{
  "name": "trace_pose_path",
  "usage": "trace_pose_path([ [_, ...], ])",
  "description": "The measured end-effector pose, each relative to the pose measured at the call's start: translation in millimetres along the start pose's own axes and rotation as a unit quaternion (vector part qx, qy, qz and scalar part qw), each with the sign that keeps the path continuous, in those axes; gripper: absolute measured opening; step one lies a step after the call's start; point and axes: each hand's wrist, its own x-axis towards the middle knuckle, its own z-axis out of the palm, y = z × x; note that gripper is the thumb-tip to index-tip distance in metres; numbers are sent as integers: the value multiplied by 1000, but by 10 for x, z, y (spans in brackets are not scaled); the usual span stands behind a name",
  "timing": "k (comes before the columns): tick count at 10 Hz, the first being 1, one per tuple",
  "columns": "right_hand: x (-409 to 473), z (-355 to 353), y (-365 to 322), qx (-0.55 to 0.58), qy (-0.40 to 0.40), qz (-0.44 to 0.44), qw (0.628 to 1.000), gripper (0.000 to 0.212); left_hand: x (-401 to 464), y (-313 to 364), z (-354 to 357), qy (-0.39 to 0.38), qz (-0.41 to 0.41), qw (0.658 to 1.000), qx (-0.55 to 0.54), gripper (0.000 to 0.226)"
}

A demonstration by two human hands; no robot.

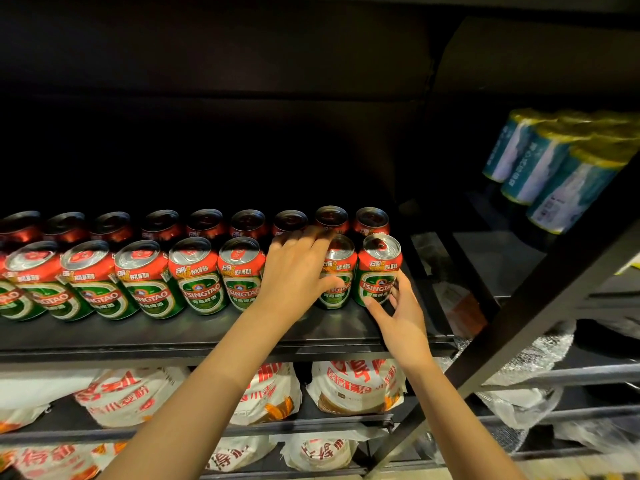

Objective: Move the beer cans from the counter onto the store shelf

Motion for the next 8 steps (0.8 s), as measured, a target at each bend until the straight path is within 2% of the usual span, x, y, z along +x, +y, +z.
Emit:
trace_pose_path([
  [3,-18,28,-25,-23,8,-3,1000,67,8,-7,12,4,6,1000,7,60],
  [5,-43,33,-40,-21,-3,10,1000,66,-56,-124,-89,-6,50,998,-37,59],
  [6,-89,-8,-69,-38,33,25,998,60,-118,-241,-216,-13,52,996,-72,60],
  [8,-345,-157,-232,-108,118,-24,987,26,-475,-620,-452,3,30,985,-170,46],
])
